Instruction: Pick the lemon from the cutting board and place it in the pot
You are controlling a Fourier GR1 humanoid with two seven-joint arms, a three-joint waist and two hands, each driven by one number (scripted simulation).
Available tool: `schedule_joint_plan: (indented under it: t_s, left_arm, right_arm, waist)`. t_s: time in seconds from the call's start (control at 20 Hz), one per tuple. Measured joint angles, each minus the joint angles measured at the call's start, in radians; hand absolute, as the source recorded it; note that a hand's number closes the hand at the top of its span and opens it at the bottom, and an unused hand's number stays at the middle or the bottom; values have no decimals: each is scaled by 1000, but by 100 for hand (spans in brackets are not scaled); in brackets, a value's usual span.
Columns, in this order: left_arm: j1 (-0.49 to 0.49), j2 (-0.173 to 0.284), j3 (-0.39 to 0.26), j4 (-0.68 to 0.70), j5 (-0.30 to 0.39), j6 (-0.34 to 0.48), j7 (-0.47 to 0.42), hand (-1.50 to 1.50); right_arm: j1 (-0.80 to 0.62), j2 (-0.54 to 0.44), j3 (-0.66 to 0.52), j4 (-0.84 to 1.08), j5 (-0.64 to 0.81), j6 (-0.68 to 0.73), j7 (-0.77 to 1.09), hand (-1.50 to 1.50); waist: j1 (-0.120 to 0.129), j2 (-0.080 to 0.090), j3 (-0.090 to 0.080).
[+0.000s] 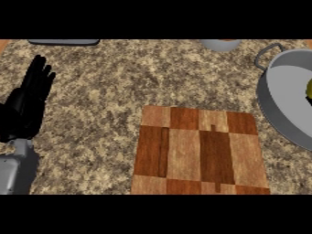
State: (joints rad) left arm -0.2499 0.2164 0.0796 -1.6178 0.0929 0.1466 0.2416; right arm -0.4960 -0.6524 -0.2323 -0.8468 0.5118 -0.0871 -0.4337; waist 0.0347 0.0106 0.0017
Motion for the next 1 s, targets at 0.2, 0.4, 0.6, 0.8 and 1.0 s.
schedule_joint_plan:
  t_s: [0.2,0.4,0.6,0.8,1.0]
  left_arm:
    - [-2,-3,0,10,-3,-4,-15,0]
    - [-8,3,7,18,-3,-8,-8,0]
    - [-2,13,22,15,7,-17,-9,0]
    - [1,6,28,27,10,-21,-30,0]
    - [9,-6,11,13,-2,-15,-26,0]
  right_arm:
    - [-89,6,3,175,-12,88,-56,-150]
    - [-131,24,-21,283,-64,189,-145,-150]
    - [-183,33,-100,351,-169,297,-199,-150]
    - [-224,-6,-177,440,-248,390,-232,-150]
    - [-250,-88,-240,529,-304,487,-240,-150]
  waist:
    - [5,3,1]
    - [0,1,1]
    - [-3,0,1]
    - [-5,1,1]
    - [-1,3,2]
